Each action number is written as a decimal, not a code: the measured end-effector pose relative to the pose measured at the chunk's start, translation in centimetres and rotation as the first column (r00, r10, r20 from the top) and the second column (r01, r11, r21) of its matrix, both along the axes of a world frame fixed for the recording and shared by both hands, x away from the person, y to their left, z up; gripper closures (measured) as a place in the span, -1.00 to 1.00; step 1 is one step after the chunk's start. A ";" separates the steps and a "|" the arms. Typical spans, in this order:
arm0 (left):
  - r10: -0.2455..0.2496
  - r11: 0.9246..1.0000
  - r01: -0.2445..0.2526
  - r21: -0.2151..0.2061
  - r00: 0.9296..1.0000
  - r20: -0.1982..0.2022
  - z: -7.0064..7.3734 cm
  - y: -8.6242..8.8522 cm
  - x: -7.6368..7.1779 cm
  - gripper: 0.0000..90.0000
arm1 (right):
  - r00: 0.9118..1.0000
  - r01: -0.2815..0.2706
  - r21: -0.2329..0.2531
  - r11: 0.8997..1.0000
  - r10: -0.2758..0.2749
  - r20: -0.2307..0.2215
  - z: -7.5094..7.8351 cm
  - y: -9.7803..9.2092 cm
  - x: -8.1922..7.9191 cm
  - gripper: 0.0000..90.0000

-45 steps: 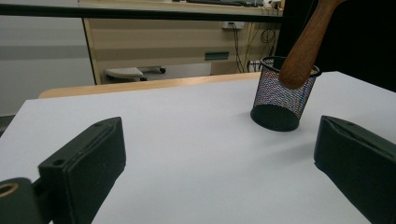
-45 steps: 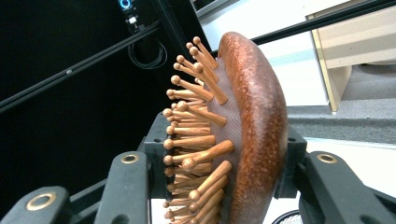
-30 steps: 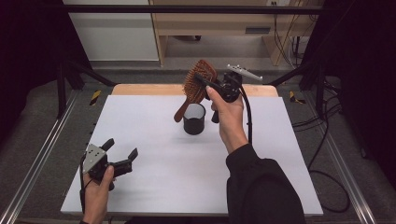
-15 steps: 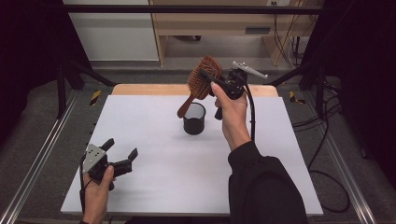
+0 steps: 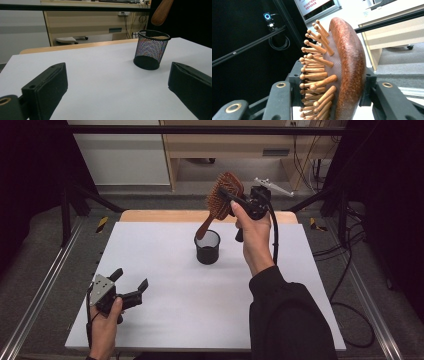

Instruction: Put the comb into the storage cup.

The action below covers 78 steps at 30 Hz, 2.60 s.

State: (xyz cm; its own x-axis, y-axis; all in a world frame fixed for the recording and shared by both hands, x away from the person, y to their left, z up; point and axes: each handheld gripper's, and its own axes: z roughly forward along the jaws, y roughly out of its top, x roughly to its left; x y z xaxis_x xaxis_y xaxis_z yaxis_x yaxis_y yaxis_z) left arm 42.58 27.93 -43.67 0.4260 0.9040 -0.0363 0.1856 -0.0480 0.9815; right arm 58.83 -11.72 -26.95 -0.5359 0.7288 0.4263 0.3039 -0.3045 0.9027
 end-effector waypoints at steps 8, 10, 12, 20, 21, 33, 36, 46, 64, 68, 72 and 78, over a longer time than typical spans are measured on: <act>-0.001 1.000 0.001 -0.001 1.000 0.002 0.0 0.0 0.0 -0.94 | 1.000 0.024 -0.038 0.999 -0.025 -0.011 -0.2 -0.4 0.5 0.15; -0.003 1.000 0.003 -0.002 1.000 0.006 0.0 0.0 0.0 -0.94 | 0.999 0.028 -0.045 0.999 -0.029 -0.014 -0.4 -0.4 0.6 0.15; -0.003 1.000 0.003 -0.004 1.000 0.007 0.1 0.1 0.0 -0.94 | 0.999 0.031 -0.056 0.998 -0.032 -0.016 -0.5 -0.4 0.8 0.15; 0.003 1.000 -0.003 -0.001 1.000 0.009 0.1 0.2 -0.1 -0.94 | 0.999 0.043 -0.090 0.995 -0.046 -0.028 -1.0 -0.6 1.1 0.15; 0.003 1.000 -0.002 -0.001 1.000 0.009 0.1 0.2 -0.1 -0.94 | 0.998 0.045 -0.091 0.995 -0.048 -0.029 -1.1 -0.6 1.2 0.15; -0.005 1.000 0.005 -0.004 1.000 0.009 0.1 0.2 0.0 -0.94 | 0.998 0.039 -0.114 0.993 -0.044 -0.047 -2.3 -0.4 1.7 0.15; -0.006 1.000 0.006 -0.001 1.000 0.011 0.1 0.2 0.0 -0.94 | 0.998 0.036 -0.120 0.992 -0.042 -0.052 -2.5 -0.3 1.8 0.15; -0.008 1.000 0.008 0.000 1.000 0.012 0.1 0.1 0.0 -0.94 | 0.997 0.031 -0.136 0.990 -0.040 -0.061 -3.1 0.2 2.2 0.14; -0.009 1.000 0.009 -0.004 1.000 0.013 0.1 0.2 0.0 -0.94 | 0.995 0.012 -0.172 0.985 -0.028 -0.093 -4.9 1.3 3.1 0.14; -0.009 1.000 0.009 -0.004 1.000 0.013 0.0 0.2 0.0 -0.94 | 0.995 0.010 -0.176 0.984 -0.028 -0.100 -5.1 1.4 3.2 0.14; -0.011 1.000 0.011 -0.002 1.000 0.013 0.1 0.2 0.0 -0.94 | 0.994 0.009 -0.185 0.983 -0.029 -0.104 -5.4 1.5 3.3 0.14; -0.010 1.000 0.010 -0.006 1.000 0.011 0.1 0.2 0.1 -0.94 | 0.993 0.007 -0.193 0.981 -0.030 -0.116 -6.1 1.5 3.5 0.14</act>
